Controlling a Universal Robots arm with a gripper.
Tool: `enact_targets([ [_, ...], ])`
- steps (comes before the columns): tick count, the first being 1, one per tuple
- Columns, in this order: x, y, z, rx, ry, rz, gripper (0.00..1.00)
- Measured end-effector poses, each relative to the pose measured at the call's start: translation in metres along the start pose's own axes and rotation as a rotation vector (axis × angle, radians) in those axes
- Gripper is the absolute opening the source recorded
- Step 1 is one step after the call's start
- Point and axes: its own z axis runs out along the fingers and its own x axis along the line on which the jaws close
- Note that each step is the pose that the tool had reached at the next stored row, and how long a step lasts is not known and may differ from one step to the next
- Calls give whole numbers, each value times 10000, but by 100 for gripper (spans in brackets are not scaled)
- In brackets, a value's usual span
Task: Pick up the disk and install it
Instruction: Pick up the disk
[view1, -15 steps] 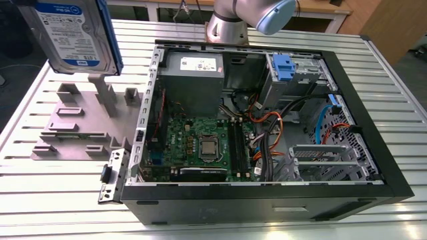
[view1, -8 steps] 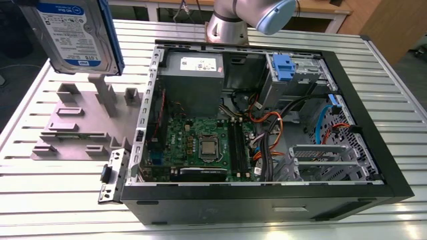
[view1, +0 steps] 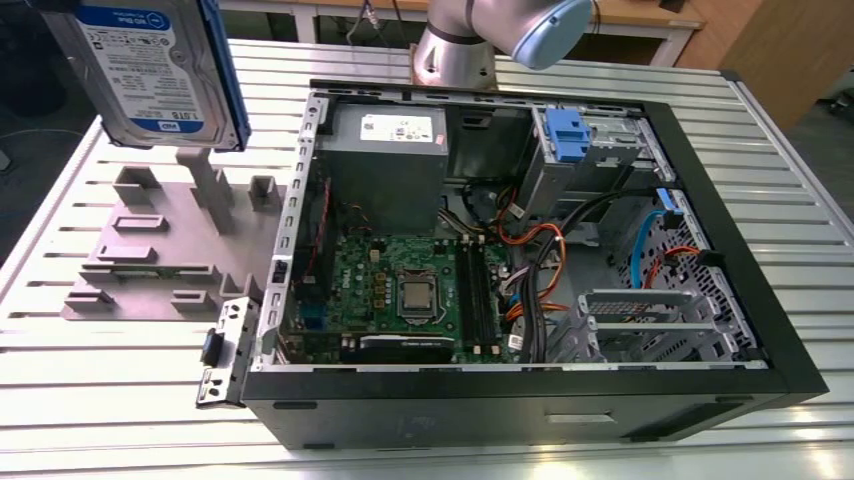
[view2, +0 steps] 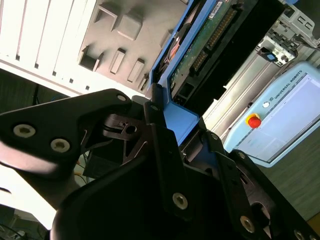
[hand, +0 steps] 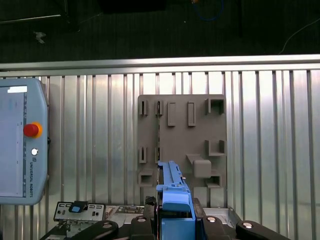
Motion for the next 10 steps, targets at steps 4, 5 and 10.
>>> enact_targets([
  [4, -3, -142, -3, 0, 0, 0, 36],
  [5, -3, -144, -3, 0, 0, -1, 36],
  [10, -4, -160, -4, 0, 0, -1, 36],
])
